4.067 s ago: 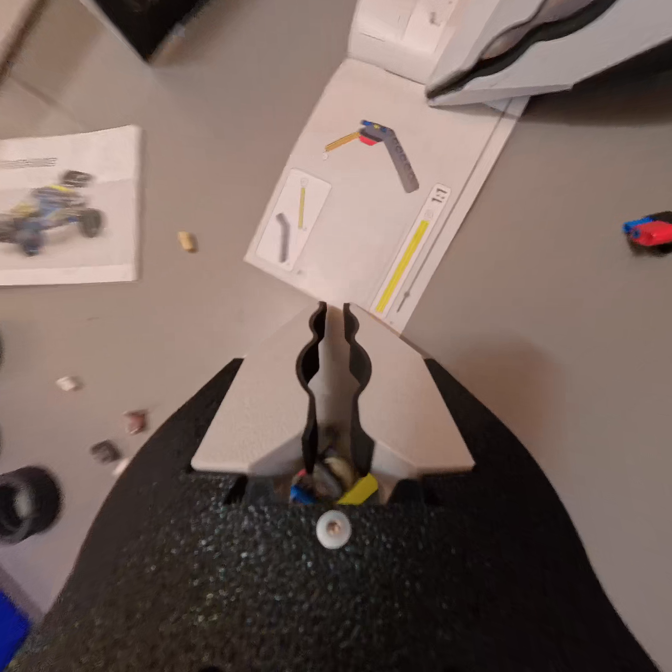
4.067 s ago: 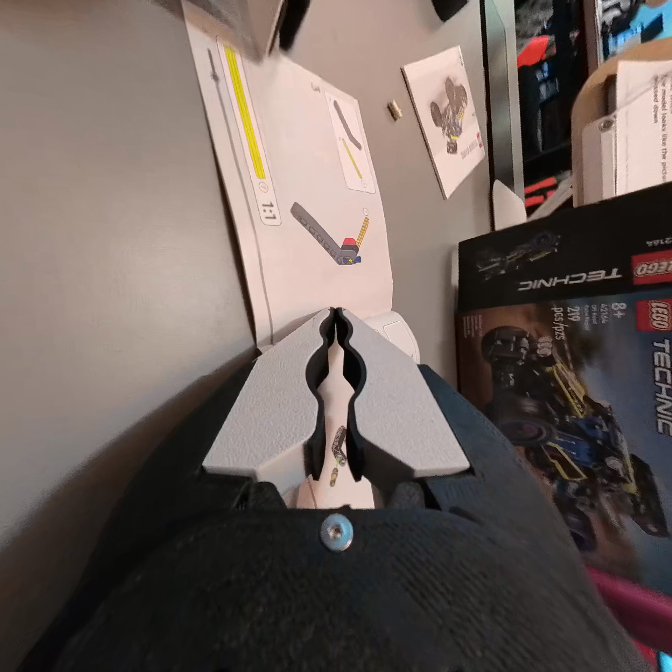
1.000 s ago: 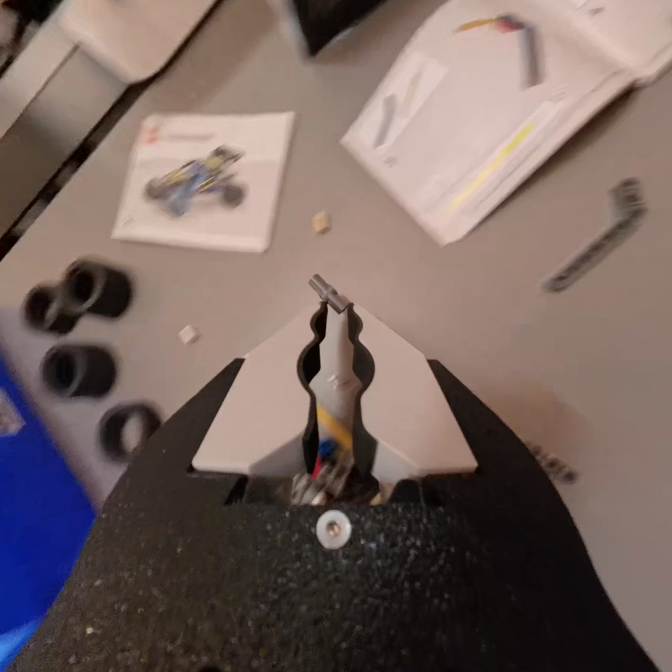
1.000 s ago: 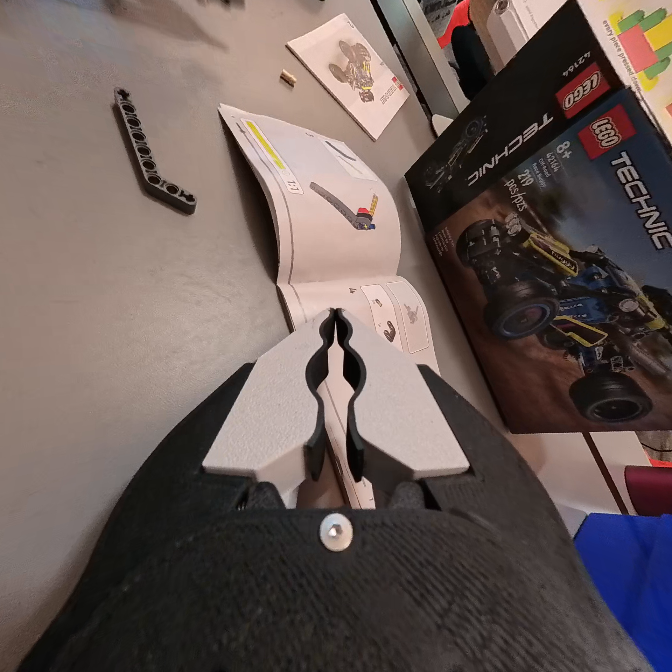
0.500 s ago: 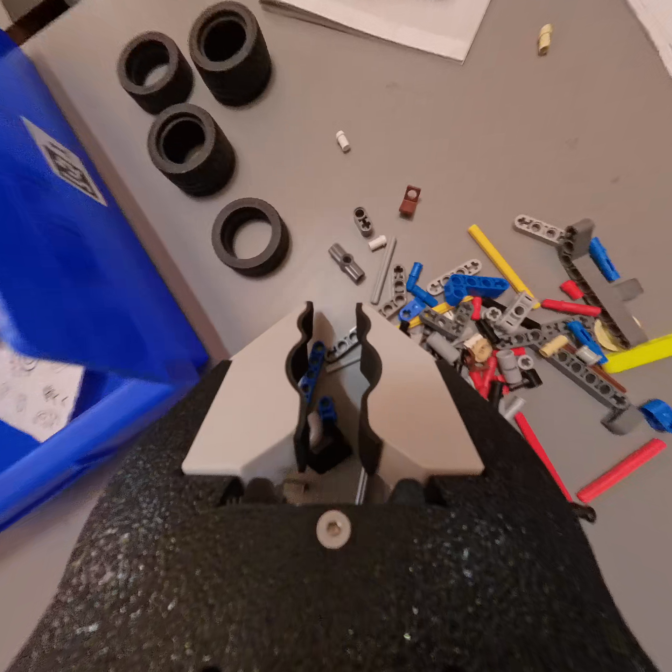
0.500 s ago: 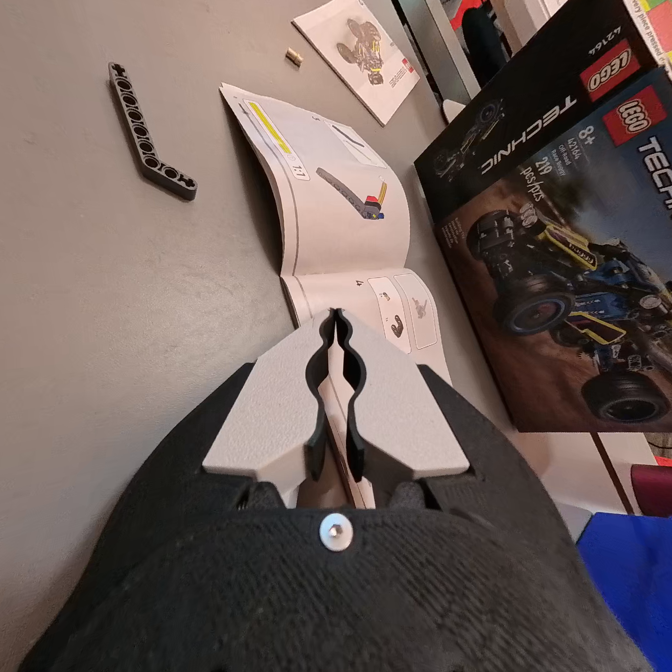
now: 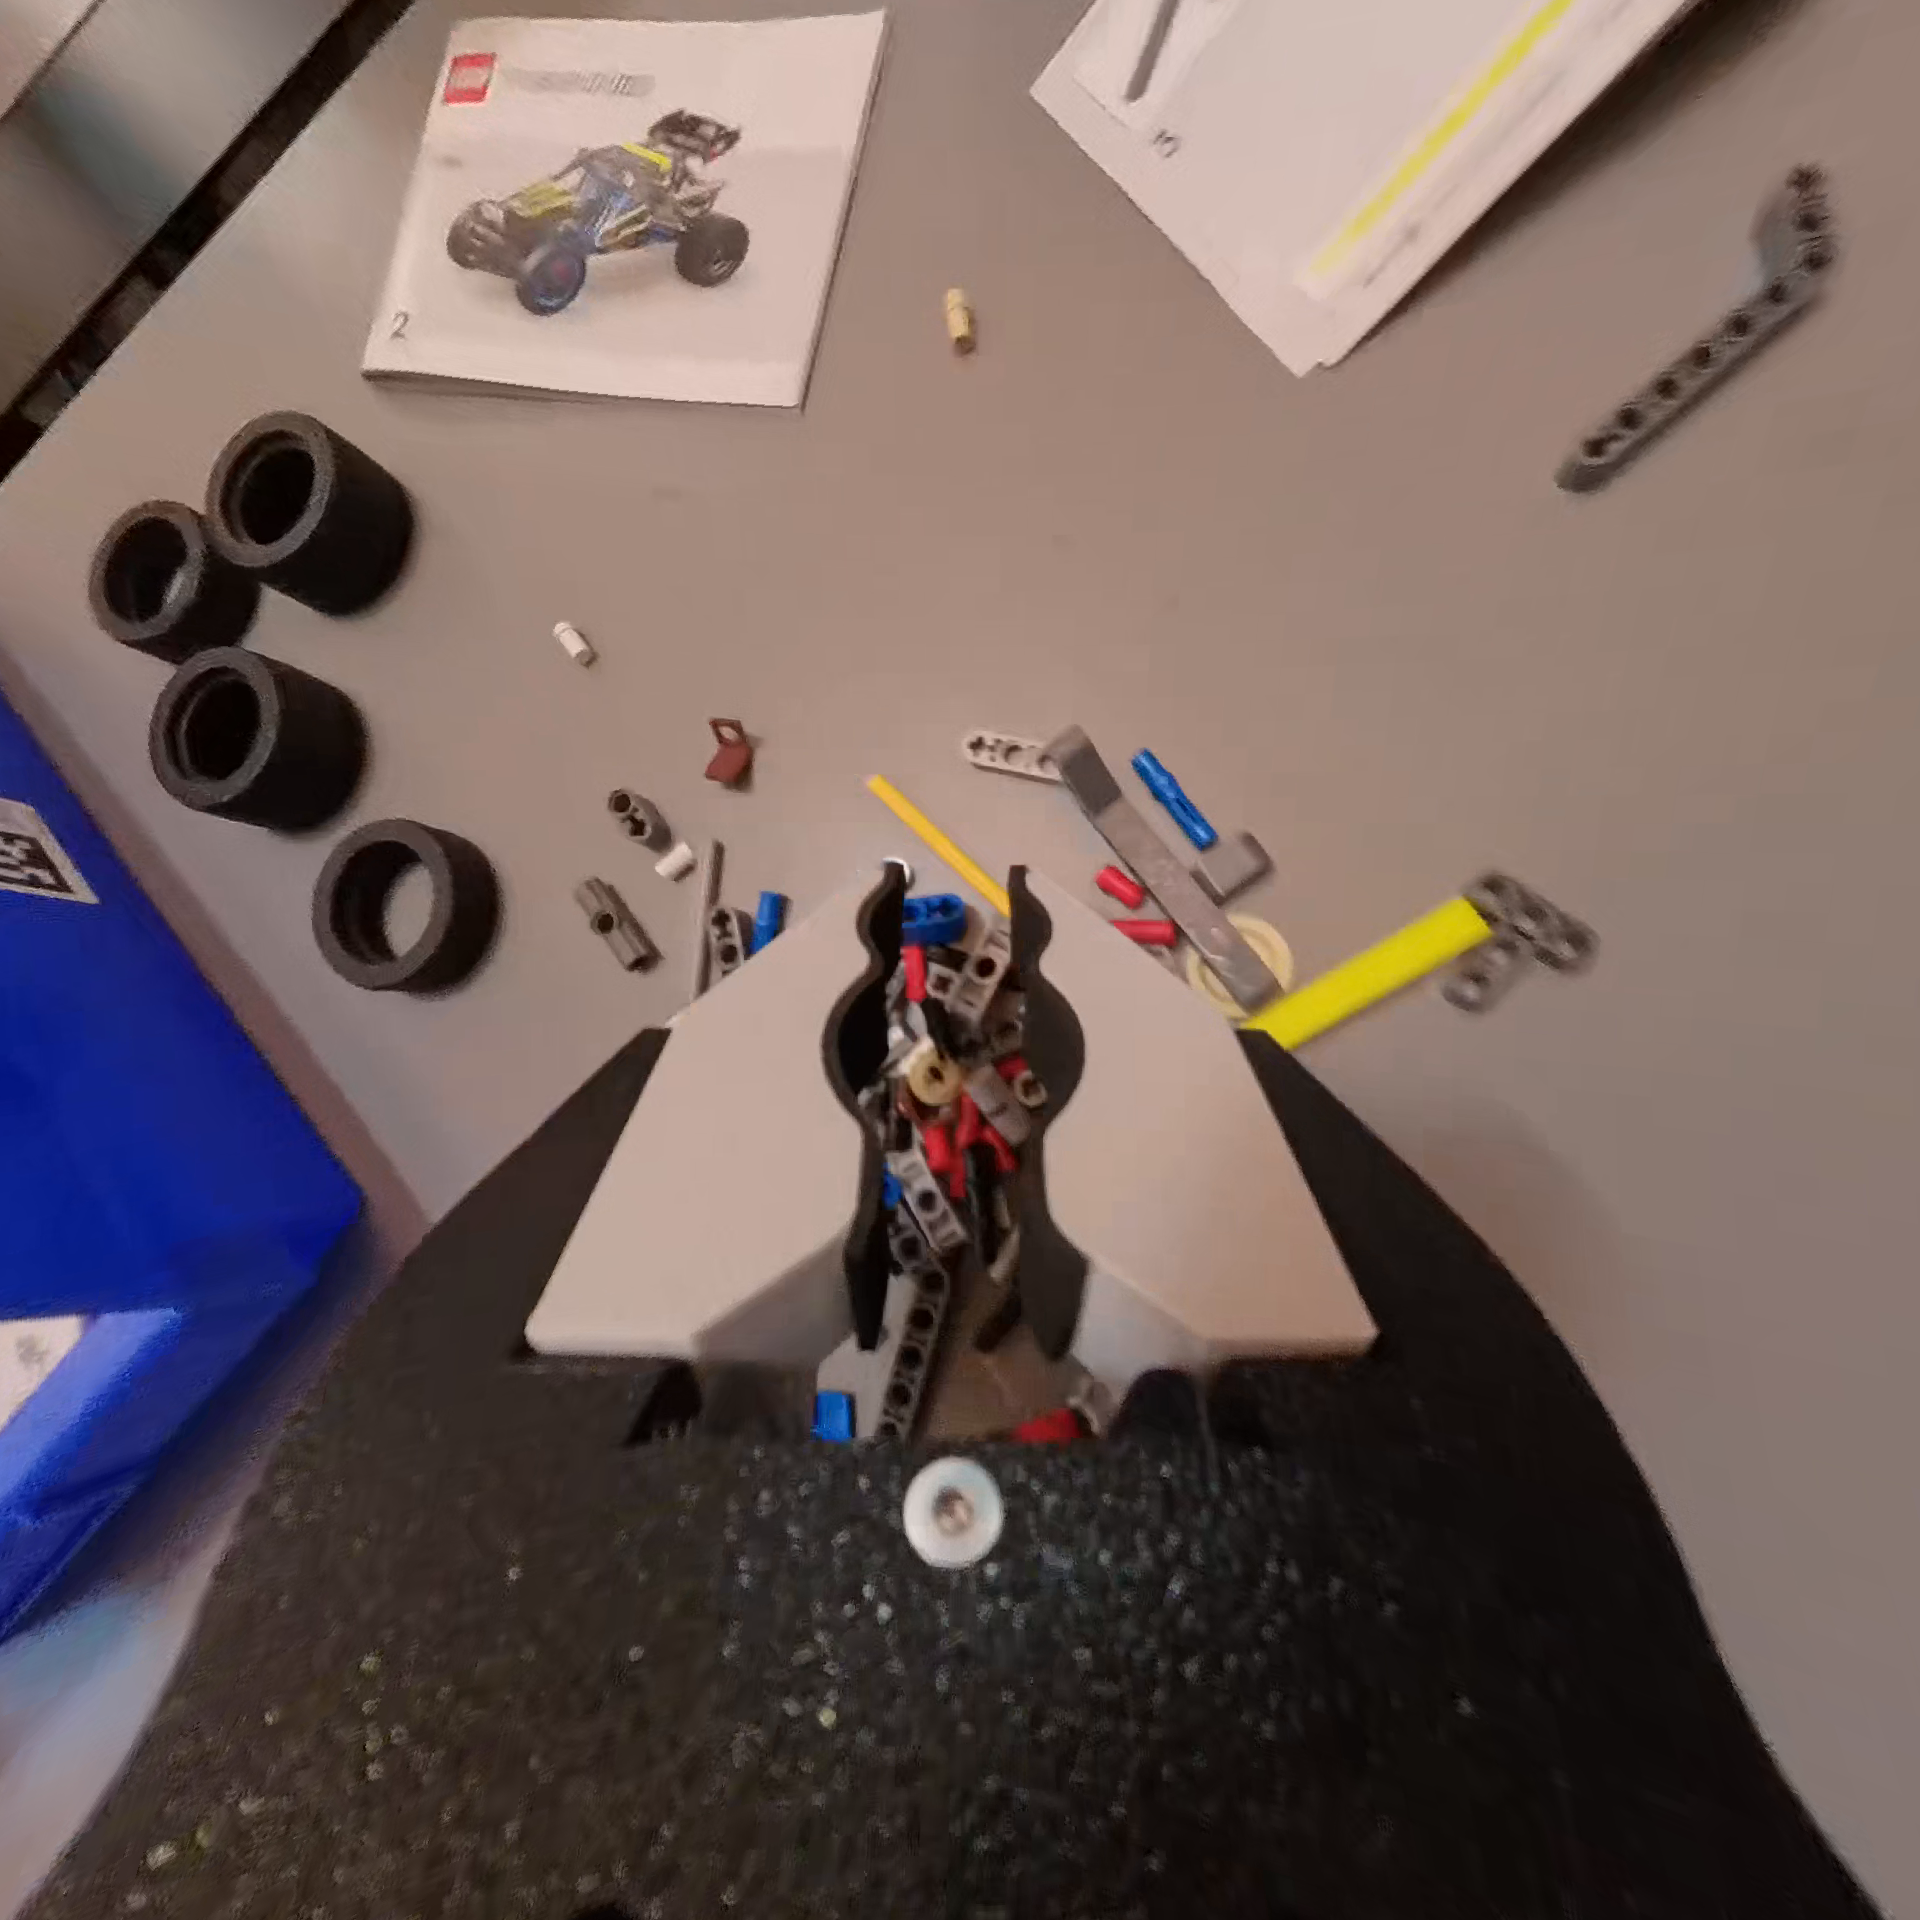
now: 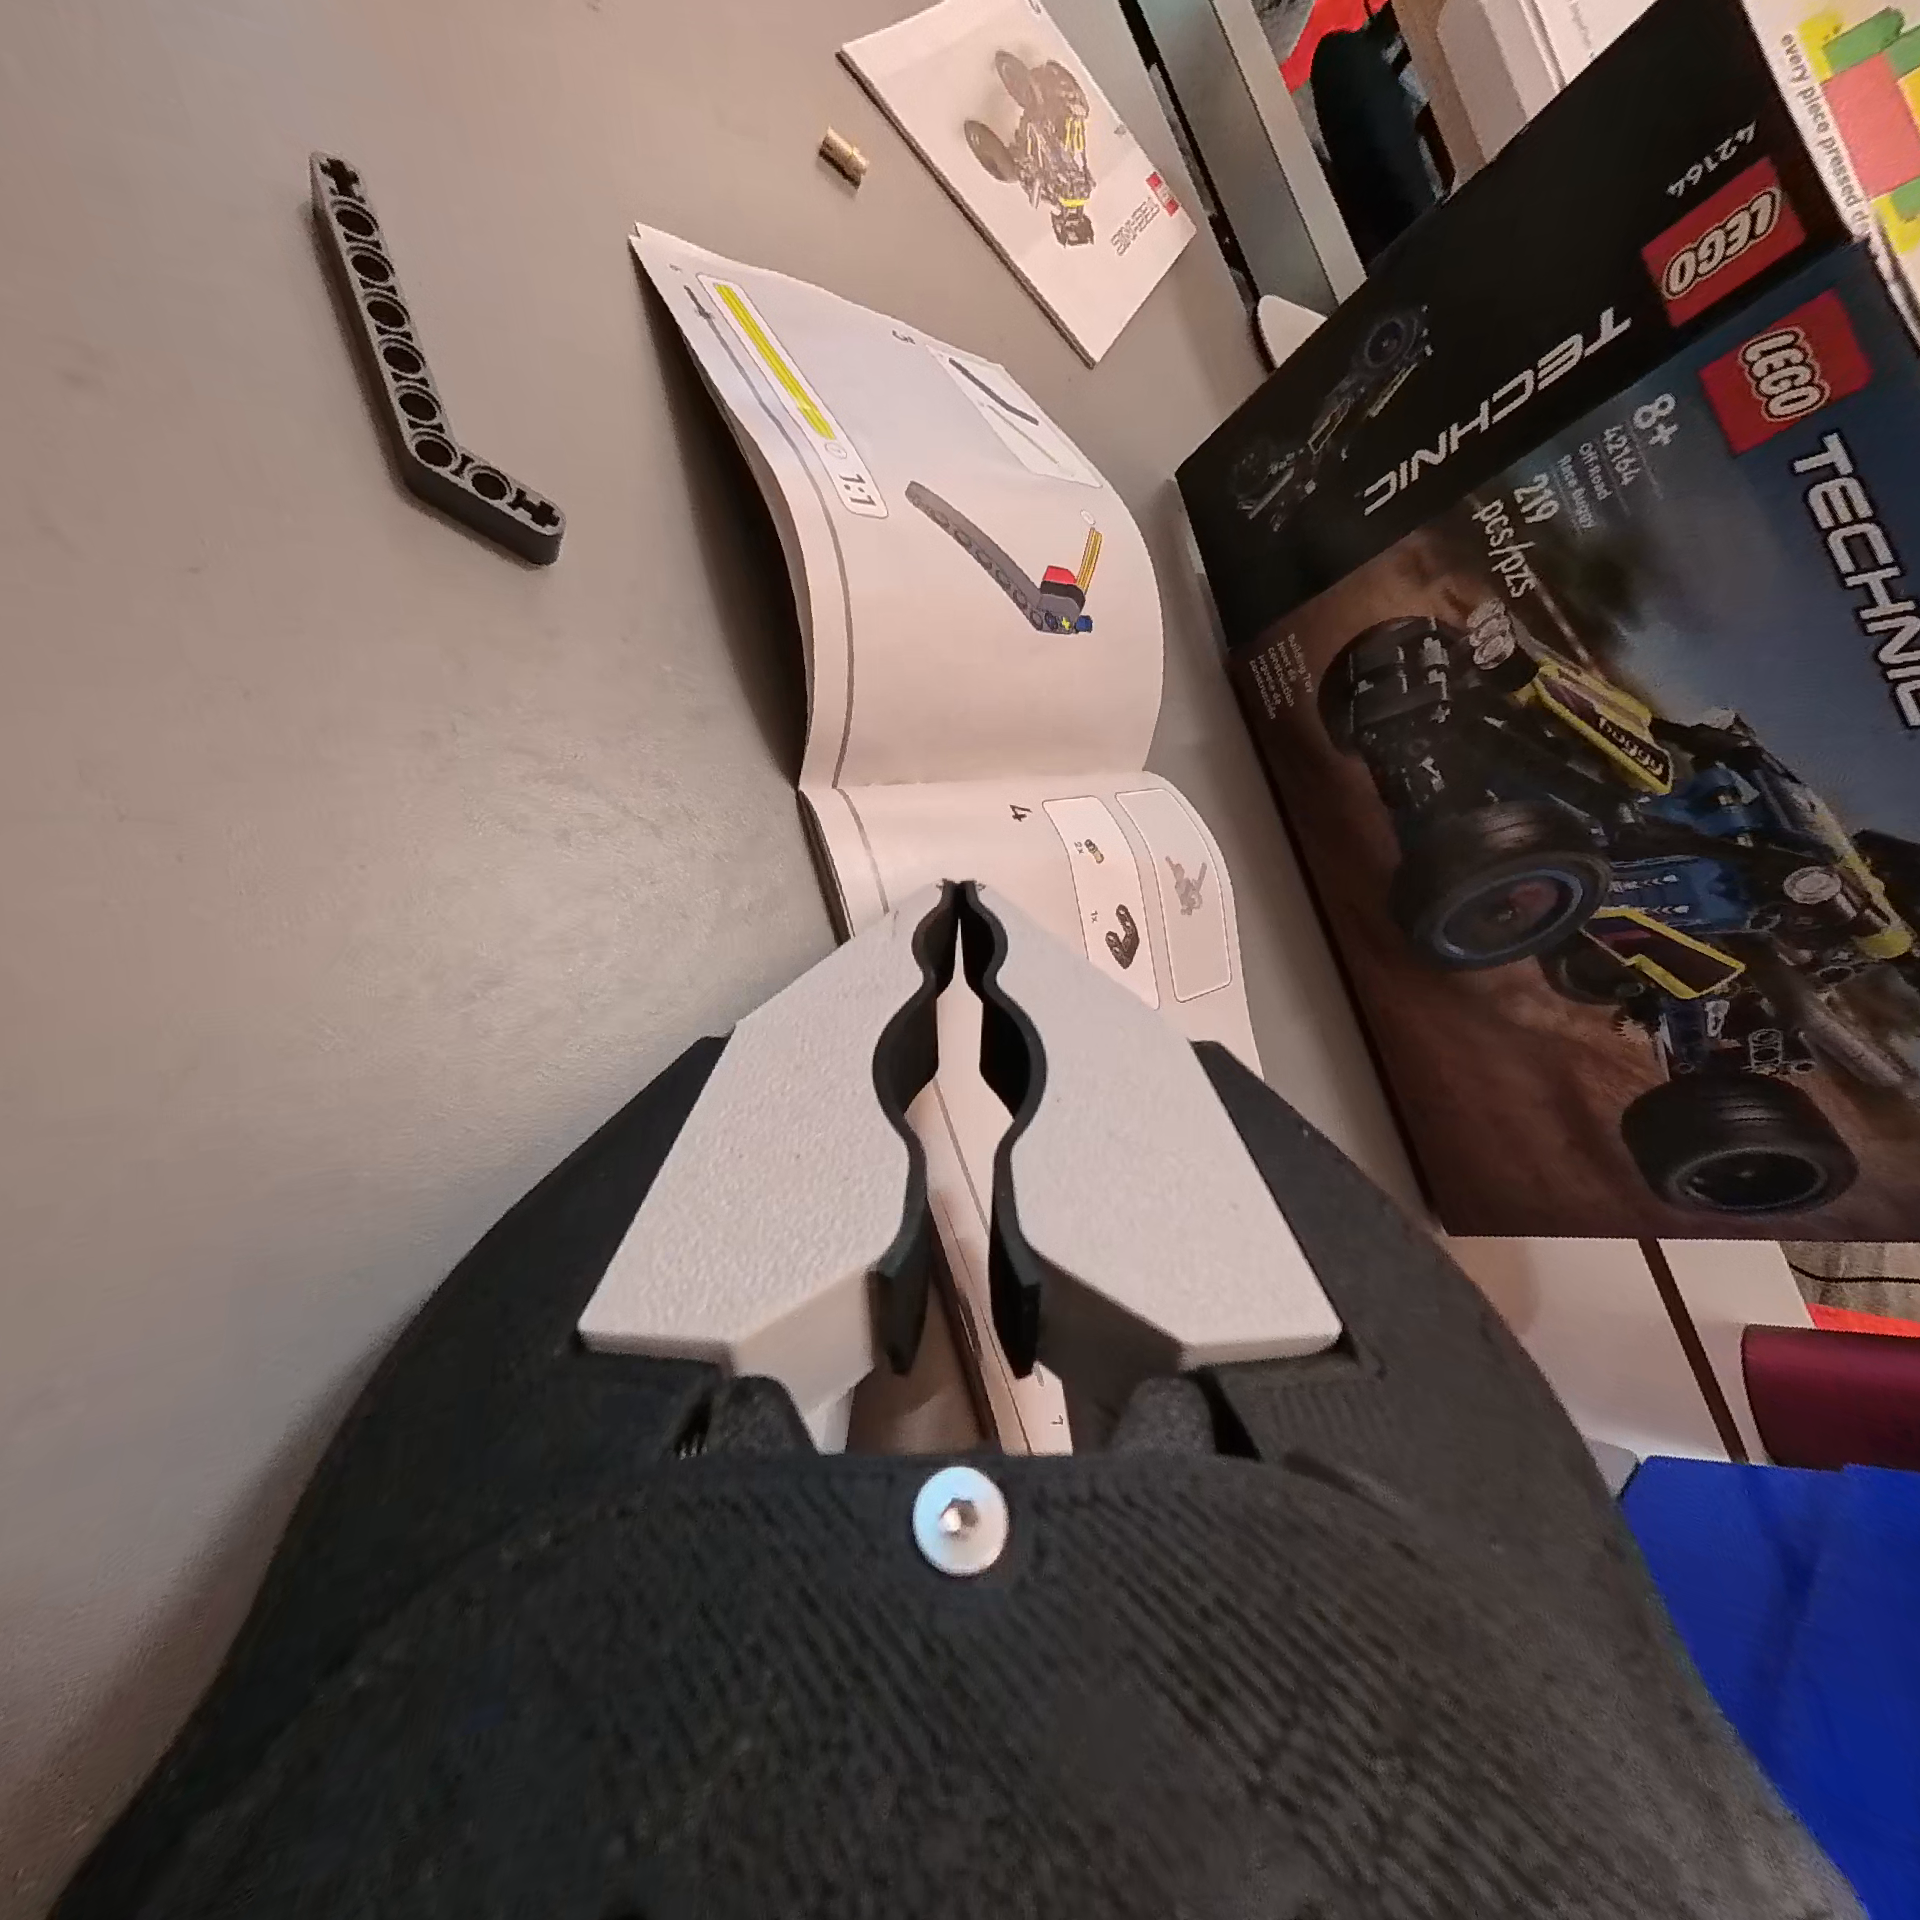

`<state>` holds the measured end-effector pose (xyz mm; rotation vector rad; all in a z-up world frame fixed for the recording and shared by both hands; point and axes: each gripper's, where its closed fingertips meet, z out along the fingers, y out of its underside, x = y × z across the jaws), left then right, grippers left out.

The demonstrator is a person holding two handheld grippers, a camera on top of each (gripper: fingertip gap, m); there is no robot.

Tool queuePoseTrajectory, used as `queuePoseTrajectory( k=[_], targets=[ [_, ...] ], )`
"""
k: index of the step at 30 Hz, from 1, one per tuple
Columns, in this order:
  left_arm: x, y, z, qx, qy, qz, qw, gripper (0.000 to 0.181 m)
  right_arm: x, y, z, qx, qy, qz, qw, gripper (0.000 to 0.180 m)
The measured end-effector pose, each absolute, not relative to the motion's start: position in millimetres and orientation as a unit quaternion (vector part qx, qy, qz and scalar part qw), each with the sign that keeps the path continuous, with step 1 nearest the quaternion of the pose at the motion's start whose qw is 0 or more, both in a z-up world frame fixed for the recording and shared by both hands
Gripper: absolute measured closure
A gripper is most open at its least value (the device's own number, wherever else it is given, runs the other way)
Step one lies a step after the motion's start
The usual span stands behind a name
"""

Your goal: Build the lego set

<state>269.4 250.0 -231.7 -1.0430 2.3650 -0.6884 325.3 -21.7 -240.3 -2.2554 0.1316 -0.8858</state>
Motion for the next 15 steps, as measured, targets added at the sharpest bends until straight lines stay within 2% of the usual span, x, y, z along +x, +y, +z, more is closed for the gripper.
queuePoseTrajectory(
  k=[3,5,11,15],
  targets=[
    [279,253,-246,-0.393,0.875,-0.182,0.218,0.157,326,-23,-239,-0.869,0.053,-0.344,0.351,0.180],
    [286,253,-254,-0.414,0.869,-0.166,0.211,0.166,327,-25,-237,-0.867,0.057,-0.345,0.355,0.180],
    [287,250,-258,-0.484,0.840,-0.198,0.147,0.177,322,-21,-227,-0.861,0.067,-0.329,0.383,0.180],
    [293,250,-256,-0.478,0.832,-0.240,0.149,0.179,313,-13,-219,-0.856,0.068,-0.300,0.416,0.179]
  ],
)
